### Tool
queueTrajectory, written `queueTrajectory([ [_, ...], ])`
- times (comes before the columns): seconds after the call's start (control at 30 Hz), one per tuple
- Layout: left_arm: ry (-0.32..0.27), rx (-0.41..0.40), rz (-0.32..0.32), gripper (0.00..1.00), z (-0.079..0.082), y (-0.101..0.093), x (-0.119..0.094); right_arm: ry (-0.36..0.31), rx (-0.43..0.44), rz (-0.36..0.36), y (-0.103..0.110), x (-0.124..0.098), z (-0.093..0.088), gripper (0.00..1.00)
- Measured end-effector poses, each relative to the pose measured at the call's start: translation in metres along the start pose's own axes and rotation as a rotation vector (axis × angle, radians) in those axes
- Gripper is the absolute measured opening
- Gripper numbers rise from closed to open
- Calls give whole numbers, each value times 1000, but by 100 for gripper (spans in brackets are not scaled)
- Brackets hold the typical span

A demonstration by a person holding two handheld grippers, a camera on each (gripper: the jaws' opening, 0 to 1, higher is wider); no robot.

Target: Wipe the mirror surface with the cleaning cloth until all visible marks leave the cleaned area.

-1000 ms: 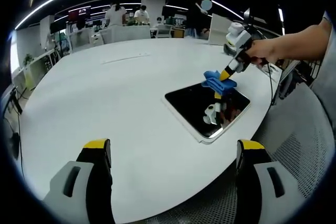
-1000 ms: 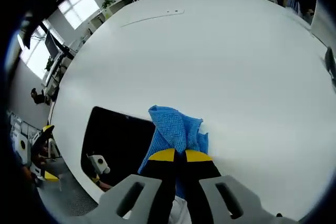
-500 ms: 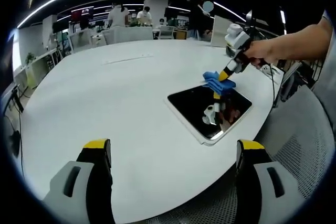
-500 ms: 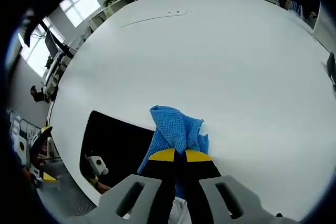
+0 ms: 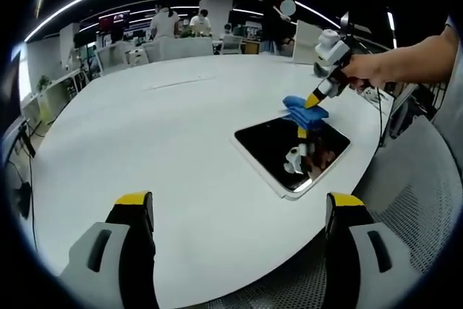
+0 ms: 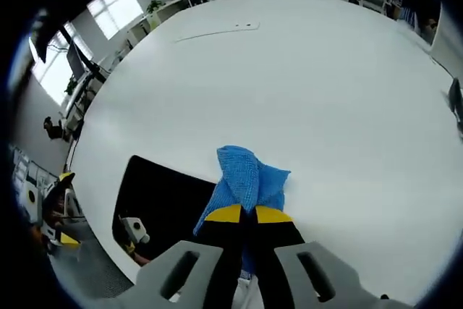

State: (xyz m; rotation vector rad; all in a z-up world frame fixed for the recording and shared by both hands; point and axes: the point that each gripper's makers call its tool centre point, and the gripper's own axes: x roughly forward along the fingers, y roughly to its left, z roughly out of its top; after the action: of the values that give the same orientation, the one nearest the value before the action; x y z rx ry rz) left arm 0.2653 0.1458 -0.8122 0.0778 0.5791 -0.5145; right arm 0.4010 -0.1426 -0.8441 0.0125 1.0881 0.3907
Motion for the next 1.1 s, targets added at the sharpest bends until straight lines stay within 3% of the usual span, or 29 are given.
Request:
queueTrajectory([
  [0.37,-4,-2,3,98,0,0,0,-62,16,6,-31,-52,-1,0],
  [0.7,-9,-2,6,98,1,1,1,-47,21,13,-48,-85,-15,0],
  [0.9,-11,0,7,98,1,1,0,-42,23,14,-58,-92,-22,0],
  [1.1,-9,0,10,98,1,2,0,-14,15,16,-63,-82,-36,0],
])
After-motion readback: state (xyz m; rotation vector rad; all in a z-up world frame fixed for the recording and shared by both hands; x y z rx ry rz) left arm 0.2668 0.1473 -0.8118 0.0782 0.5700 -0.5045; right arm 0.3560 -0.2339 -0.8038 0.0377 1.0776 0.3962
